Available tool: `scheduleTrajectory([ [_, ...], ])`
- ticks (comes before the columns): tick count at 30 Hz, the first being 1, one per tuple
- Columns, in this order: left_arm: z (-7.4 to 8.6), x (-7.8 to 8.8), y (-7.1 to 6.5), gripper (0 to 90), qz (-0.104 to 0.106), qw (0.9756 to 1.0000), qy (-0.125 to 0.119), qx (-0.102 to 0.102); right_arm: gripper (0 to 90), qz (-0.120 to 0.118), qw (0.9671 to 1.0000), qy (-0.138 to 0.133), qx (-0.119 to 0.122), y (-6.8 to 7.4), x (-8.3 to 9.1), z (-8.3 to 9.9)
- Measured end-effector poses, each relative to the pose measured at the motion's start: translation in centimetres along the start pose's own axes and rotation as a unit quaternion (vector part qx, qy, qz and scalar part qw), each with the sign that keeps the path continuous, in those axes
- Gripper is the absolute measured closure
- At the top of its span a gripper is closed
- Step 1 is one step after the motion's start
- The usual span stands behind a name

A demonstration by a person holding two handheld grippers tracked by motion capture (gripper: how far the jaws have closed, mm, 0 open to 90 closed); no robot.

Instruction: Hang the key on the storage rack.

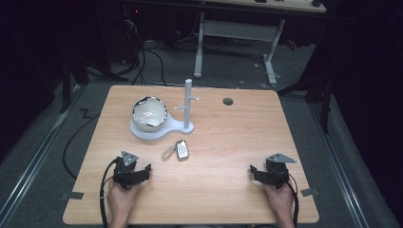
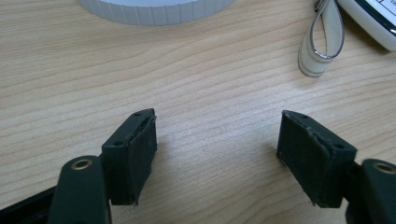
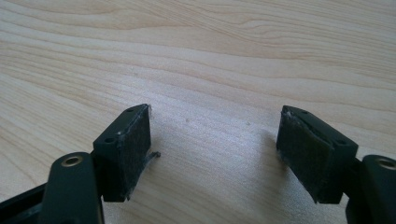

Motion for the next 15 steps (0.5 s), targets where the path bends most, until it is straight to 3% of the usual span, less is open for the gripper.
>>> scheduleTrajectory([
  [15, 0.01, 0.01, -0.01, 28.5, 0.002, 1.0000, 0.000, 0.002, 26.3, 0.001, 1.0000, 0.001, -0.001, 0.00, -0.02, -0.02],
])
Point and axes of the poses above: each handheld gripper's, and its own axes: x roughly backward along the jaws, z roughly out of its underside, y roughly to its left, the point moved 6 cm from there along -x, roughly forward along the jaws, and after that the axes turned 3 degrees about z, right-handed, at the moved point
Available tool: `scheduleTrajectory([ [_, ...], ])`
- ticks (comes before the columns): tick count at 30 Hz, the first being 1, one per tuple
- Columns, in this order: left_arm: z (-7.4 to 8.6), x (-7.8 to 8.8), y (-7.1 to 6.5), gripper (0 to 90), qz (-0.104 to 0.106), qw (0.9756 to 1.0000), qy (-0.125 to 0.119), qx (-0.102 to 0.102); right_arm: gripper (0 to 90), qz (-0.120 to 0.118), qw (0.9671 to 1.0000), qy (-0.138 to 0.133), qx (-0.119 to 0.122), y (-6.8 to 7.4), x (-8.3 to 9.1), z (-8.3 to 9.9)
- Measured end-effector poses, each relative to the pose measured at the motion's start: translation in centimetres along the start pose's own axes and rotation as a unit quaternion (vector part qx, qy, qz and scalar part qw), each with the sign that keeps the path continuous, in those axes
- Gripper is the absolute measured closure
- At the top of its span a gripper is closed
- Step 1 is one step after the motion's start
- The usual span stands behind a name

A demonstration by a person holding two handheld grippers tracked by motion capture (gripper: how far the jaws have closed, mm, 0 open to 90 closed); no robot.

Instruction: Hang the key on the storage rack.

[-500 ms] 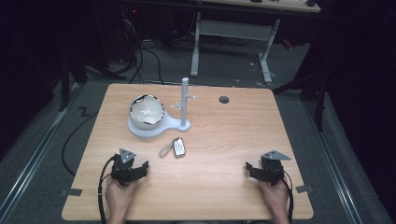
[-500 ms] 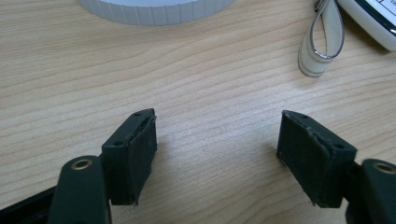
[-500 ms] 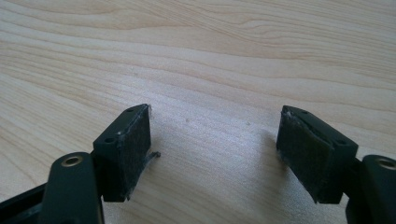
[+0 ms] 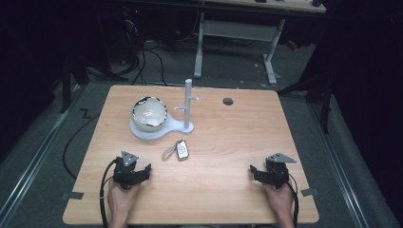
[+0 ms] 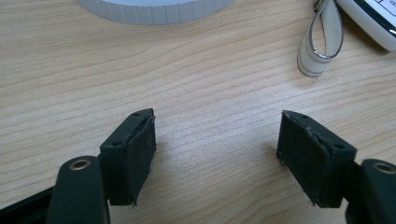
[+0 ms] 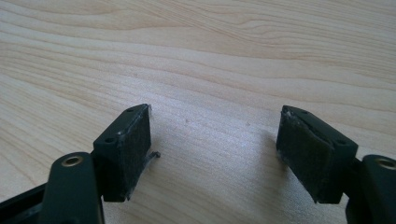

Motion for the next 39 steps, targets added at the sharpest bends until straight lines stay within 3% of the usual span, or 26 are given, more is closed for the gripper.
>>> scheduleTrajectory([
  [16, -0.1, -0.1, 0.0, 18.2, 0.004, 0.9999, 0.009, 0.006, 26.3, 0.000, 1.0000, 0.000, 0.001, 0.0, 0.0, 0.0],
  [19, -0.5, 0.4, -0.2, 17.4, 0.017, 0.9998, -0.002, 0.010, 26.3, 0.000, 1.0000, 0.000, 0.001, 0.0, 0.0, 0.0],
  [23, -0.8, 0.5, -0.5, 15.6, 0.025, 0.9997, 0.007, 0.006, 26.4, 0.000, 1.0000, 0.000, 0.002, 0.0, 0.0, 0.0],
  [25, -1.0, 0.4, -0.6, 15.1, 0.037, 0.9992, 0.008, 0.012, 26.3, 0.000, 1.0000, 0.000, 0.002, 0.0, 0.0, 0.0],
  [32, -1.2, 0.3, -0.9, 15.2, 0.049, 0.9985, 0.002, 0.024, 26.3, -0.001, 1.0000, 0.000, 0.002, 0.0, 0.0, 0.0],
  [39, -2.8, 0.4, -2.2, 15.1, 0.059, 0.9982, -0.007, 0.013, 26.3, -0.001, 1.0000, 0.000, 0.002, 0.0, 0.0, 0.0],
])
Point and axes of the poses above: each handheld gripper's, and its own axes: x roughly backward along the jaws, z roughly out of its underside, y roughly to its left, the point moved 6 cm from there along -x, roughly forward along the jaws, and after that the axes turned 3 degrees about z, right-handed, at the moved point
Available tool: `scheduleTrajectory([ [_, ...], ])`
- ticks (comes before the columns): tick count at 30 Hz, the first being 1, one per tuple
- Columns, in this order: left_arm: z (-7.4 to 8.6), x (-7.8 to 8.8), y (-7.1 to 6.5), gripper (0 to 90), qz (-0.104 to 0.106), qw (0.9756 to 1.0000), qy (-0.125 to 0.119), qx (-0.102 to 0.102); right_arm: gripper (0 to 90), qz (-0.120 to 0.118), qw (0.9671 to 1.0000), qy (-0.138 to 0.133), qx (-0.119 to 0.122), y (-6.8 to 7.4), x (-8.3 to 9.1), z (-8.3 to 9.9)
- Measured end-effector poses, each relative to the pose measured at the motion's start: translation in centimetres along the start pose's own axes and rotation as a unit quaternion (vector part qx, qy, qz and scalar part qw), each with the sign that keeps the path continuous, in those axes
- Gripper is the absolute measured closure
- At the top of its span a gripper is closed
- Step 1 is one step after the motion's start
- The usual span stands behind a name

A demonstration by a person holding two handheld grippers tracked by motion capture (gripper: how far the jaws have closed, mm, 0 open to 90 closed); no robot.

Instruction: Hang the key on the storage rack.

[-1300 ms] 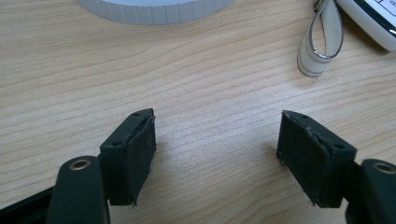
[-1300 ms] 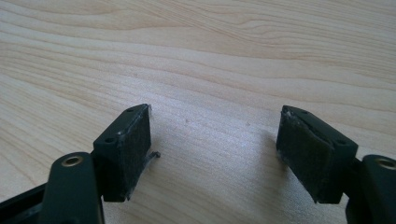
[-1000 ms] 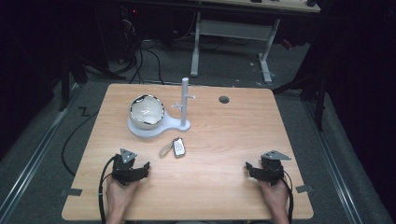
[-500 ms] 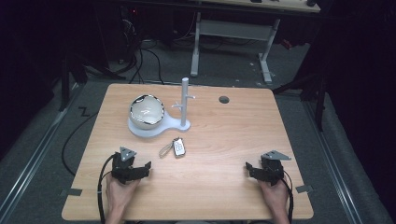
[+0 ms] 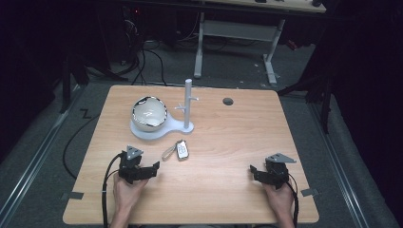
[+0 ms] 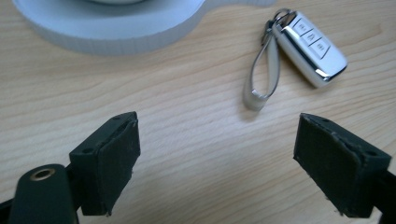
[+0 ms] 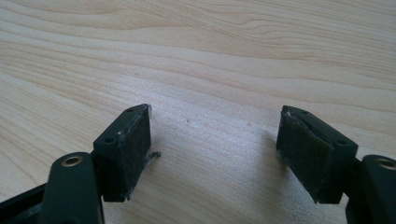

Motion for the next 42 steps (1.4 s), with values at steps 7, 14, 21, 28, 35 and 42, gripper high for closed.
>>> scheduleTrajectory([
  [7, -1.1, -0.8, -1.3, 15.7, 0.016, 0.9999, 0.001, -0.006, 26.3, 0.000, 1.0000, 0.000, 0.000, 0.0, 0.0, 0.0],
  [14, -1.9, -2.1, -2.4, 15.2, 0.020, 0.9995, 0.019, -0.013, 26.3, -0.001, 1.0000, 0.000, 0.001, 0.0, 0.0, 0.0],
  [21, -2.9, -3.4, -3.2, 15.1, 0.023, 0.9994, 0.023, -0.011, 26.3, 0.000, 1.0000, 0.000, 0.000, 0.0, 0.0, 0.0],
  [28, -3.2, -4.8, -3.8, 15.1, 0.028, 0.9992, 0.026, 0.008, 26.3, -0.001, 1.0000, 0.000, 0.000, 0.0, 0.0, 0.0],
  [35, -4.5, -6.0, -4.9, 15.3, 0.021, 0.9994, 0.029, -0.001, 26.3, -0.001, 1.0000, 0.000, 0.001, 0.0, 0.0, 0.0],
  [42, -5.7, -7.3, -5.5, 15.2, 0.013, 0.9993, 0.036, 0.004, 26.3, -0.001, 1.0000, 0.000, 0.001, 0.0, 0.0, 0.0],
])
Point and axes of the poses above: each handheld gripper's, and its own axes: x roughly backward along the jaws, z roughly out of its underside, y roughly to its left, the point moved 6 cm from there along -x, roughly forward along the jaws, and after that the axes turned 3 degrees about z, right-handed, at the moved point
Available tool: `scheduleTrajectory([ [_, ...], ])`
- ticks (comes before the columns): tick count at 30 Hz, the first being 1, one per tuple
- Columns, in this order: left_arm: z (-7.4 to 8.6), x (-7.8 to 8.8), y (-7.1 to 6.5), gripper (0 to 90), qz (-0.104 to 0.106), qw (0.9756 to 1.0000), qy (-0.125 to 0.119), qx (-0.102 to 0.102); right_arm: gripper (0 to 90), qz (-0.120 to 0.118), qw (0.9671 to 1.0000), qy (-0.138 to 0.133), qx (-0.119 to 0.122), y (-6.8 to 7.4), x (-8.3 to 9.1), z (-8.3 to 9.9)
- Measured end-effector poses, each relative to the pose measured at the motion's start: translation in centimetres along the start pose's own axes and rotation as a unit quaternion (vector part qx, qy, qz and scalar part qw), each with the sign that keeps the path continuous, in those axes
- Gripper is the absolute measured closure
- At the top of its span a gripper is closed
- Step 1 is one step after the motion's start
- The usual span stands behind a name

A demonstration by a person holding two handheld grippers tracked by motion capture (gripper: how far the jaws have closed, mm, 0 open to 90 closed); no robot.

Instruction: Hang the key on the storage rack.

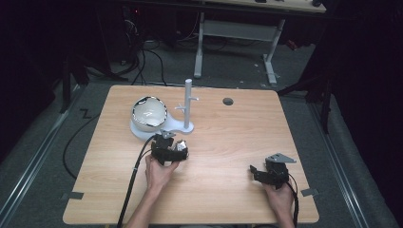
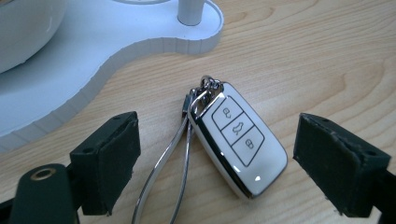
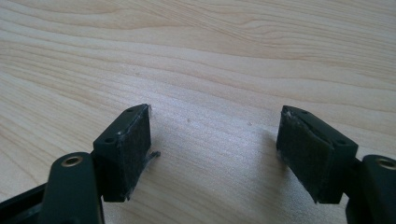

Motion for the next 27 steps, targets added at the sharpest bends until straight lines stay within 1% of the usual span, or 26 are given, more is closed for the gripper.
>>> scheduleTrajectory([
  [1, -0.1, -0.3, -0.1, 15.3, -0.001, 1.0000, 0.002, 0.001, 26.3, 0.000, 1.0000, 0.000, 0.000, 0.0, 0.0, 0.0],
  [3, -0.1, -0.9, -0.3, 15.3, -0.003, 0.9999, 0.013, -0.001, 26.3, 0.000, 1.0000, 0.000, 0.001, 0.0, 0.0, 0.0],
  [6, 0.1, -1.6, -0.4, 15.2, -0.013, 0.9996, 0.023, -0.014, 26.3, -0.001, 1.0000, -0.001, 0.001, 0.0, 0.0, 0.0],
  [8, 0.3, -2.0, -0.3, 14.7, -0.010, 0.9995, 0.029, -0.011, 26.3, -0.002, 1.0000, -0.001, 0.002, 0.1, 0.0, 0.0],
  [9, 0.4, -2.1, -0.3, 14.7, -0.012, 0.9994, 0.032, -0.010, 26.3, -0.002, 1.0000, -0.001, 0.002, 0.1, 0.0, 0.0],
  [11, 0.4, -2.2, -0.2, 15.0, -0.013, 0.9993, 0.032, -0.013, 26.3, -0.002, 1.0000, -0.001, 0.002, 0.1, 0.0, 0.0],
  [12, 0.5, -2.2, -0.1, 15.4, -0.014, 0.9994, 0.029, -0.011, 26.3, -0.002, 1.0000, -0.001, 0.002, 0.1, 0.0, 0.0],
  [13, 0.6, -2.1, 0.0, 16.8, -0.011, 0.9995, 0.029, -0.010, 26.3, -0.002, 1.0000, -0.001, 0.003, 0.1, 0.0, 0.0],
  [14, 0.8, -2.1, 0.2, 20.1, -0.003, 0.9996, 0.026, -0.006, 26.3, -0.002, 1.0000, -0.001, 0.003, 0.1, 0.0, 0.0],
  [16, 0.9, -1.9, 0.3, 21.9, -0.001, 0.9997, 0.022, -0.008, 26.3, -0.002, 1.0000, -0.001, 0.003, 0.1, 0.0, 0.0],
  [18, 1.1, -1.6, 0.5, 28.4, 0.006, 0.9998, 0.017, -0.010, 26.3, -0.002, 1.0000, -0.001, 0.003, 0.1, 0.0, 0.0],
  [19, 1.2, -1.5, 0.6, 32.0, 0.006, 0.9998, 0.016, -0.011, 26.3, -0.002, 1.0000, -0.001, 0.003, 0.1, 0.0, 0.0],
  [21, 1.3, -1.3, 0.8, 35.9, 0.007, 0.9998, 0.015, -0.010, 26.3, -0.003, 1.0000, -0.001, 0.003, 0.1, 0.0, 0.0],
  [24, 1.4, -1.0, 1.1, 38.5, 0.011, 0.9997, 0.014, -0.015, 26.3, -0.003, 1.0000, -0.001, 0.002, 0.1, 0.0, 0.0],
  [25, 1.4, -0.9, 1.2, 42.1, 0.012, 0.9997, 0.013, -0.016, 26.3, -0.003, 1.0000, -0.001, 0.002, 0.1, 0.0, 0.0],
  [26, 1.5, -0.8, 1.2, 42.1, 0.013, 0.9997, 0.011, -0.018, 26.3, -0.003, 1.0000, -0.001, 0.002, 0.1, 0.0, 0.0],
  [27, 1.6, -0.7, 1.3, 46.5, 0.011, 0.9996, 0.010, -0.022, 26.3, -0.003, 1.0000, -0.001, 0.002, 0.1, 0.0, 0.0],
])
Point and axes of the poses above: each handheld gripper's, and its own axes: x roughly backward along the jaws, z roughly out of its underside, y roughly to its left, the point moved 6 cm from there along -x, roughly forward along the jaws, and after that the axes turned 3 degrees about z, right-handed, at the moved point
